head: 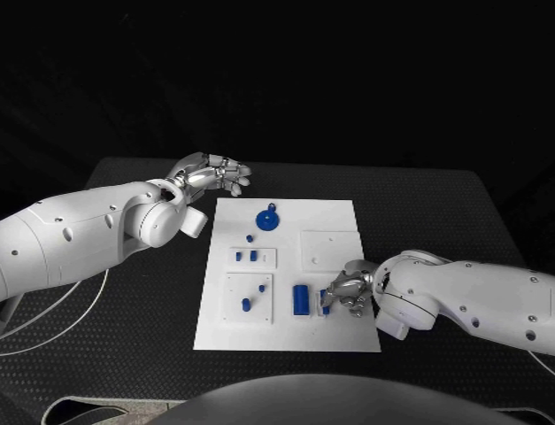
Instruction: Assemble the parts on the task board
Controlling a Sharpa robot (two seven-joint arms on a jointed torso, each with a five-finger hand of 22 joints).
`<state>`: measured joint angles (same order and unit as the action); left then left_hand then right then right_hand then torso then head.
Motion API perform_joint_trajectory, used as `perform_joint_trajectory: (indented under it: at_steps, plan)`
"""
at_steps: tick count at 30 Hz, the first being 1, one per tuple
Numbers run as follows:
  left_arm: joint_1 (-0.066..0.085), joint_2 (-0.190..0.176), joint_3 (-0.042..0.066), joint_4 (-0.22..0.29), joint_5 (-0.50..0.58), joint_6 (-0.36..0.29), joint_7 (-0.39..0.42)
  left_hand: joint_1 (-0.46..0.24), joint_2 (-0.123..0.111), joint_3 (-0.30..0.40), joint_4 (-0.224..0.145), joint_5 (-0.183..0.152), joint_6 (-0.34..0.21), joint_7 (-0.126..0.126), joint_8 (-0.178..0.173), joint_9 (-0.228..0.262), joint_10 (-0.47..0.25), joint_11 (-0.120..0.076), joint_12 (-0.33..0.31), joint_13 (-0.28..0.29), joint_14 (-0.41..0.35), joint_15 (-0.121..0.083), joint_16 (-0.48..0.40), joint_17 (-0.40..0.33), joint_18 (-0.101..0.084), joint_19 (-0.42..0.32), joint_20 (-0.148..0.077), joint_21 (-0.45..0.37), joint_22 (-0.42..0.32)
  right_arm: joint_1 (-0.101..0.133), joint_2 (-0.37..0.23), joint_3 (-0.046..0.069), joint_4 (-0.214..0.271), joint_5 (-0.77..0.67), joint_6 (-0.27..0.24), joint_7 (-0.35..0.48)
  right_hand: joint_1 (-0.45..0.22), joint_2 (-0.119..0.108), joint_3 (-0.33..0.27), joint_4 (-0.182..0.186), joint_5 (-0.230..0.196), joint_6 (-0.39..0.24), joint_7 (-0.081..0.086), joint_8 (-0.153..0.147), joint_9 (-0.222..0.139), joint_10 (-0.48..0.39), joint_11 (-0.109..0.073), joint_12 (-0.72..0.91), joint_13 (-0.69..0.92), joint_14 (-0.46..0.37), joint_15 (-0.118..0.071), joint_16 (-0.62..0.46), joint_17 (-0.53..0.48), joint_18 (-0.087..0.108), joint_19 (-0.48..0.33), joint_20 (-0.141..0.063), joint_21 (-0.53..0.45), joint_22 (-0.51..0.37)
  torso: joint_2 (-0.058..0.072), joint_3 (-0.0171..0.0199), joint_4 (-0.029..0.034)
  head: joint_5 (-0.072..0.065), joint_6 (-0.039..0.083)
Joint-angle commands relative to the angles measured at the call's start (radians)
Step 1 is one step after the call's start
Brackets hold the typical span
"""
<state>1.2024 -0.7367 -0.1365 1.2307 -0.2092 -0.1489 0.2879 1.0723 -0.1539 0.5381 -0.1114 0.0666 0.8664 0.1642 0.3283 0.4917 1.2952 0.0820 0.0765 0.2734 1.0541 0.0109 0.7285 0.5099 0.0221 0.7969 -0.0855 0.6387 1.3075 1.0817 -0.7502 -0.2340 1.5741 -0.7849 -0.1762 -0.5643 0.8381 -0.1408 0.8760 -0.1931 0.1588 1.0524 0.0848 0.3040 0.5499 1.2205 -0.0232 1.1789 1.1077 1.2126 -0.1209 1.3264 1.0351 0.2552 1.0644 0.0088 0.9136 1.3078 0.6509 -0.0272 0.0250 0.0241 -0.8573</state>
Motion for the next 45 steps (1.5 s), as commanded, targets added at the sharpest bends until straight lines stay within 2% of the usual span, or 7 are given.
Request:
perform_joint_trajectory:
  at_steps: [1, 31, 45]
  plan:
    - [0.002, 0.001, 0.001, 0.003, -0.004, 0.014, 0.006, -0.008, -0.001, -0.001, 0.007, -0.006, -0.005, -0.001, 0.004, -0.001, -0.005, -0.002, -0.004, 0.001, -0.001, 0.006, -0.004, 0.001, 0.019, 0.006, 0.003, -0.007, 0.010, -0.002, 0.004, 0.000, -0.001, 0.005, 0.029, 0.001, -0.011, -0.001, -0.007, -0.001, -0.005, -0.003, 0.003, -0.005, 0.001, -0.001, 0.001, -0.006, -0.001, -0.004, -0.002, 0.004, -0.001, 0.007, 0.002, 0.001, 0.002, 0.006, 0.000, 0.0004, -0.0004, 0.001, -0.001]
    - [0.002, 0.002, 0.000, 0.001, -0.005, 0.017, 0.003, -0.010, 0.000, -0.001, 0.011, -0.006, -0.007, 0.000, 0.004, -0.002, -0.007, -0.002, -0.005, 0.001, -0.001, 0.006, -0.006, 0.003, 0.019, 0.006, 0.004, -0.008, 0.011, -0.005, 0.009, 0.000, 0.009, -0.003, 0.039, 0.006, -0.014, -0.006, -0.015, -0.004, -0.012, -0.004, 0.004, -0.006, 0.000, -0.005, 0.001, -0.009, -0.003, -0.007, -0.002, 0.004, -0.002, 0.007, 0.000, 0.001, 0.002, 0.006, 0.000, -0.0003, 0.0000, 0.005, -0.009]
    - [0.002, 0.003, 0.000, 0.000, -0.005, 0.017, 0.003, -0.009, 0.000, -0.001, 0.011, -0.006, -0.008, 0.001, 0.004, -0.002, -0.007, -0.001, -0.005, 0.001, -0.001, 0.006, -0.007, 0.004, 0.019, 0.005, 0.004, -0.008, 0.011, -0.005, 0.010, 0.000, 0.009, -0.006, 0.031, 0.012, -0.015, -0.005, -0.017, -0.004, -0.012, -0.004, 0.004, -0.006, 0.000, -0.006, 0.001, -0.009, -0.003, -0.007, -0.002, 0.004, -0.002, 0.007, -0.001, 0.001, 0.002, 0.006, 0.000, 0.0001, -0.0009, 0.007, -0.007]
